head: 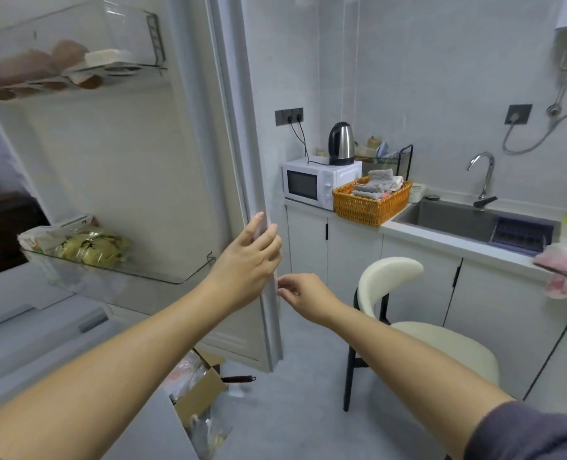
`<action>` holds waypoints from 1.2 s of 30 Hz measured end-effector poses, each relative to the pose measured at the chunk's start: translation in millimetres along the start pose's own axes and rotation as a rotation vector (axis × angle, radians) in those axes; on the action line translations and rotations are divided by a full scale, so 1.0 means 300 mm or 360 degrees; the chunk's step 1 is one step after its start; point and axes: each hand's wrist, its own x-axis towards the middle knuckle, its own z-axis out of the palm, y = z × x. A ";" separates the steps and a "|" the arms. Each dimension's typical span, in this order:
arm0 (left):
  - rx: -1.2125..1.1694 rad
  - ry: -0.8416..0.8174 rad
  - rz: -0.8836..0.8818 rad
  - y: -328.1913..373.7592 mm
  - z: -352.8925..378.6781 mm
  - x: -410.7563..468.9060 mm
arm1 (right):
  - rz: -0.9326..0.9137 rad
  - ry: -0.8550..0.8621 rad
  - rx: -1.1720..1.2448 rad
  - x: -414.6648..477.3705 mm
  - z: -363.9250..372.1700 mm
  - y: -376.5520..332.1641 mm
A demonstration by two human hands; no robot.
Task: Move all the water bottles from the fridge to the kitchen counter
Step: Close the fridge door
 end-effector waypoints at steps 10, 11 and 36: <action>-0.0174 0.0104 -0.0170 0.013 -0.112 -0.203 | -0.0356 -0.0184 0.0050 -0.078 0.013 -0.073; -0.0208 0.0130 -0.0224 0.014 -0.129 -0.231 | -0.0395 -0.0212 0.0050 -0.085 0.023 -0.085; -0.0300 0.0234 -0.1720 0.097 -0.287 -0.600 | -0.2078 0.0820 -0.0573 0.072 -0.229 -0.848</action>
